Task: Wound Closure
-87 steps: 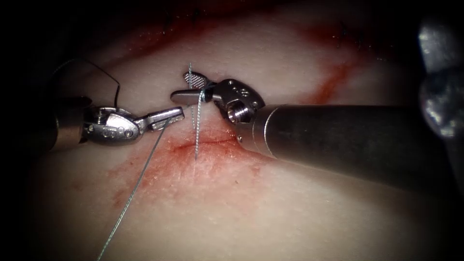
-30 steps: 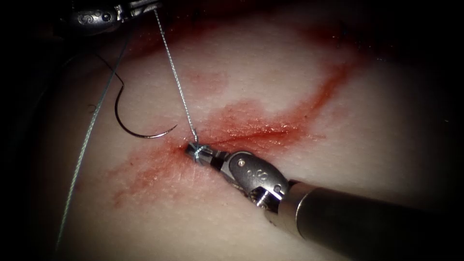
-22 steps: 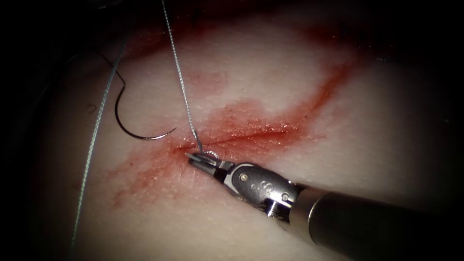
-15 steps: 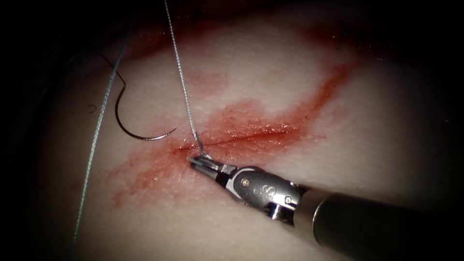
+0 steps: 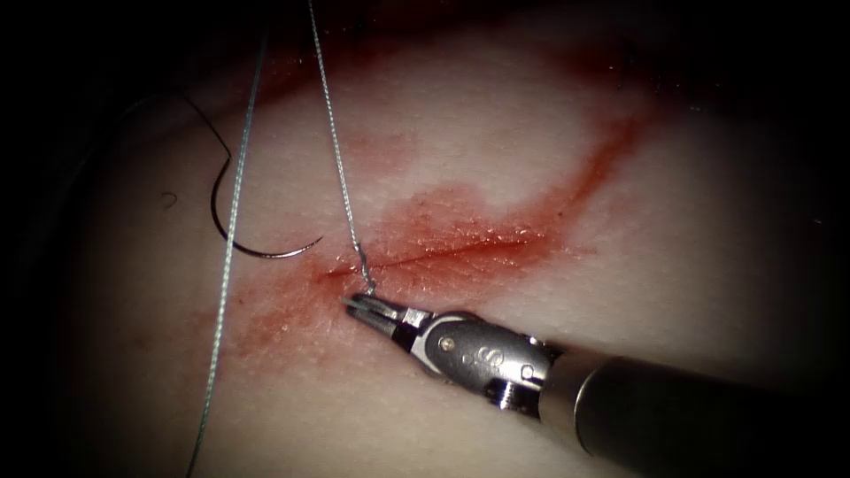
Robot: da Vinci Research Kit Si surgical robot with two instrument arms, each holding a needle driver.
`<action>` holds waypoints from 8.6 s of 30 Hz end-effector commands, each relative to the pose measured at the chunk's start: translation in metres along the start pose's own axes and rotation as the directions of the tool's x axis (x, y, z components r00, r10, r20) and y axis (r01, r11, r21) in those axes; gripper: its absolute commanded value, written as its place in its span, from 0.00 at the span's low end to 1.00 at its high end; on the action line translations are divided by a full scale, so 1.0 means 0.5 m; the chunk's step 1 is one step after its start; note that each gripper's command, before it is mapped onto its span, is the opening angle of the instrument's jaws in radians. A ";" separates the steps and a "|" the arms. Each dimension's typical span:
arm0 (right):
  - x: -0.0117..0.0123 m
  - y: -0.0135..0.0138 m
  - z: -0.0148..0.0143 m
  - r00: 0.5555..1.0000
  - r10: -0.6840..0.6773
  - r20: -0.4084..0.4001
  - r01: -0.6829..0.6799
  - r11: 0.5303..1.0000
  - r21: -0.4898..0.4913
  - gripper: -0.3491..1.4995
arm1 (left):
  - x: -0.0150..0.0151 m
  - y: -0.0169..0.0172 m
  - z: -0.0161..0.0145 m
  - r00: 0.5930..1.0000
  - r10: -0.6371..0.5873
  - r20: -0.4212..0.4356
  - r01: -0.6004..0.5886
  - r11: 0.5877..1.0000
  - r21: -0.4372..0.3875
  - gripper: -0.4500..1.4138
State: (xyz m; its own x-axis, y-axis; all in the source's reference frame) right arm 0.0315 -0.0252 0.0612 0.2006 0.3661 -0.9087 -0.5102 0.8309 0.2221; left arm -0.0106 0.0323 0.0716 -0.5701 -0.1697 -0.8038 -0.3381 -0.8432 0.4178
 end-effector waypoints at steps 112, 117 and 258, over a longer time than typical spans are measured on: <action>0.0006 0.0165 0.0145 0.795 0.586 -0.157 -0.366 0.670 0.645 0.08 | 0.0247 0.0556 -0.0316 0.927 -0.368 -0.078 0.248 0.755 -0.607 0.00; 0.0027 0.0171 0.0130 0.789 0.602 -0.118 -0.392 0.643 0.658 0.07 | 0.0234 0.0541 -0.0307 0.931 -0.357 -0.078 0.243 0.763 -0.599 0.00; -0.0024 0.0305 0.0338 0.989 -0.148 0.022 0.059 0.517 0.854 0.00 | 0.0543 0.1002 -0.0622 0.921 -0.385 -0.064 0.223 0.653 -0.724 0.00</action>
State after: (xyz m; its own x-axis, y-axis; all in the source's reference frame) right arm 0.0368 -0.0056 0.0710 0.2944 0.2475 -0.9231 0.4603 0.8097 0.3639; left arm -0.0191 -0.0298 0.0569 -0.3492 0.1375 -0.9269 0.1921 -0.9576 -0.2145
